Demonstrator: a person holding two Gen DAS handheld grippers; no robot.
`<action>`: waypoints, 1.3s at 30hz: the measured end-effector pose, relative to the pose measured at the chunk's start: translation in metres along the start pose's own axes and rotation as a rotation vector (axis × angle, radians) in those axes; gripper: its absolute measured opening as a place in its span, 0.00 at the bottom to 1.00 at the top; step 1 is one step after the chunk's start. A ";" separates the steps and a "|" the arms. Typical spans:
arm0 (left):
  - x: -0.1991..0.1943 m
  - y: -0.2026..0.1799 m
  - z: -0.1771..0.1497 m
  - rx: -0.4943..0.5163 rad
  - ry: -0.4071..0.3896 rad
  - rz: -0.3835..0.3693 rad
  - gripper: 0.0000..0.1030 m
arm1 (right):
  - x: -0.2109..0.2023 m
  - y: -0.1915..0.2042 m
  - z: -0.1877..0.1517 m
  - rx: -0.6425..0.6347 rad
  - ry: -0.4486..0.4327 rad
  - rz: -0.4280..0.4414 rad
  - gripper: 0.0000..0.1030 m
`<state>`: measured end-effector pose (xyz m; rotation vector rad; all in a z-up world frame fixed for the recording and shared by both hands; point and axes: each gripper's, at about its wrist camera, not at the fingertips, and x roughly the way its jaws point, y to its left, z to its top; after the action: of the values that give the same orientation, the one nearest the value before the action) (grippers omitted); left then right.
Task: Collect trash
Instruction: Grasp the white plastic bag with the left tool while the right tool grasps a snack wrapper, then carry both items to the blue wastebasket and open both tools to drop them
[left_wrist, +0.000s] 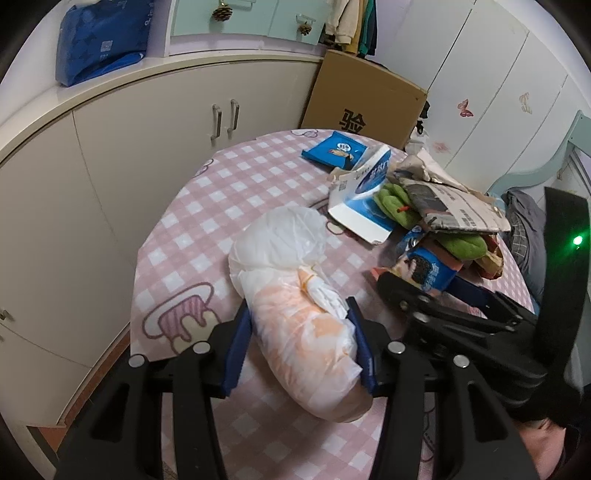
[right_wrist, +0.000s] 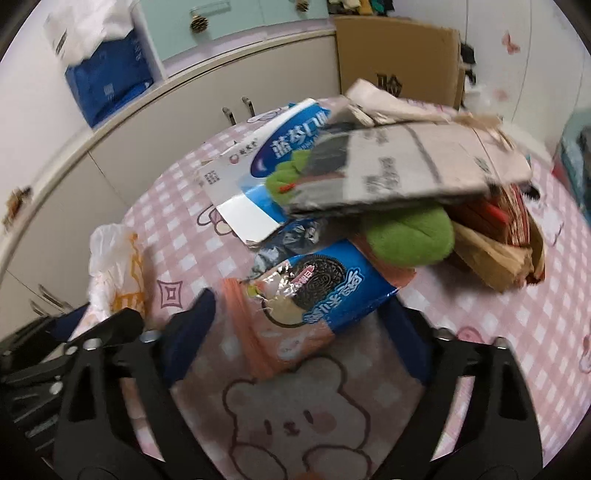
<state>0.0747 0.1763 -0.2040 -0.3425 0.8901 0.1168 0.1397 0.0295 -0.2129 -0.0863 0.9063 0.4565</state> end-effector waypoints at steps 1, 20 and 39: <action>-0.001 0.000 -0.001 0.000 -0.001 0.000 0.47 | 0.001 0.002 0.000 -0.025 -0.010 -0.025 0.47; -0.019 -0.048 -0.010 0.108 -0.023 -0.047 0.47 | -0.084 -0.066 -0.042 0.113 -0.104 0.223 0.04; -0.004 -0.364 -0.060 0.605 0.052 -0.401 0.47 | -0.236 -0.346 -0.155 0.637 -0.394 0.020 0.04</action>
<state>0.1157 -0.1860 -0.1465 0.0482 0.8486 -0.5260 0.0452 -0.4048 -0.1662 0.5769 0.6283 0.1752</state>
